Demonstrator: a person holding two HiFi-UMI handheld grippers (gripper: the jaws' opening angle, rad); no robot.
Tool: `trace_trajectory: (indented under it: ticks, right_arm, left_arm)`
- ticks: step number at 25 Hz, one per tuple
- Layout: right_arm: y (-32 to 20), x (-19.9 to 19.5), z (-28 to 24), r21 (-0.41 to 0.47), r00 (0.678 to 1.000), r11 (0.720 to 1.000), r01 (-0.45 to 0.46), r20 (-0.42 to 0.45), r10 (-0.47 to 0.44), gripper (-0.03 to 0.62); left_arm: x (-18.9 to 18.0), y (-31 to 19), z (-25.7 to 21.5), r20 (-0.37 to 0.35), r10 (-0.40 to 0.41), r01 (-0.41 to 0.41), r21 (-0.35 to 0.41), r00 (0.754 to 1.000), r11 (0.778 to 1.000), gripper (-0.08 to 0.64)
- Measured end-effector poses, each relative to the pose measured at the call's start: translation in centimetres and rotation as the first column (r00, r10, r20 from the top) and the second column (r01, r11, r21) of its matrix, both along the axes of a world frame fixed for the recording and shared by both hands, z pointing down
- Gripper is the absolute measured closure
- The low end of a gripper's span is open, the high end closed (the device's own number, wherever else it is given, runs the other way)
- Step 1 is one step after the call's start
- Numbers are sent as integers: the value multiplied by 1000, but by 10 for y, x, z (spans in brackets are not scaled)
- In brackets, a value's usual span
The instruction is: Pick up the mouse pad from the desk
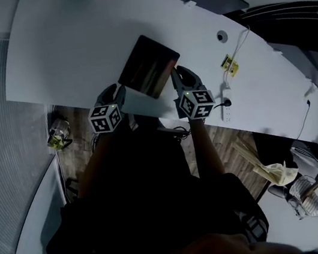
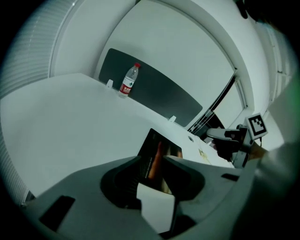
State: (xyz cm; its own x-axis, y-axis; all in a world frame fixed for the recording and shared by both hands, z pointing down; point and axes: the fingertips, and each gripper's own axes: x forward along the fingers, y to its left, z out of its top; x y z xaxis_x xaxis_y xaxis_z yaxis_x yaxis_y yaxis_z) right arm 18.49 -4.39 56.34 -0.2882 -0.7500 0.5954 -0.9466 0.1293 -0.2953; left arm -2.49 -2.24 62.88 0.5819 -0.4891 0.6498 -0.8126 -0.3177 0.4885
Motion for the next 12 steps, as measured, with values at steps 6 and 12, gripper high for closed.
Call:
trace_trajectory:
  ticks: [6, 12]
  right_arm:
    - [-10, 10, 45, -72, 999, 997, 10, -36, -12, 502]
    - [-19, 26, 79, -120, 999, 993, -4, -50, -2, 476]
  left_arm:
    - [0, -4, 26, 31, 4, -3, -49, 1000, 999, 410]
    - [6, -6, 43, 39, 4, -1, -87, 999, 996, 394]
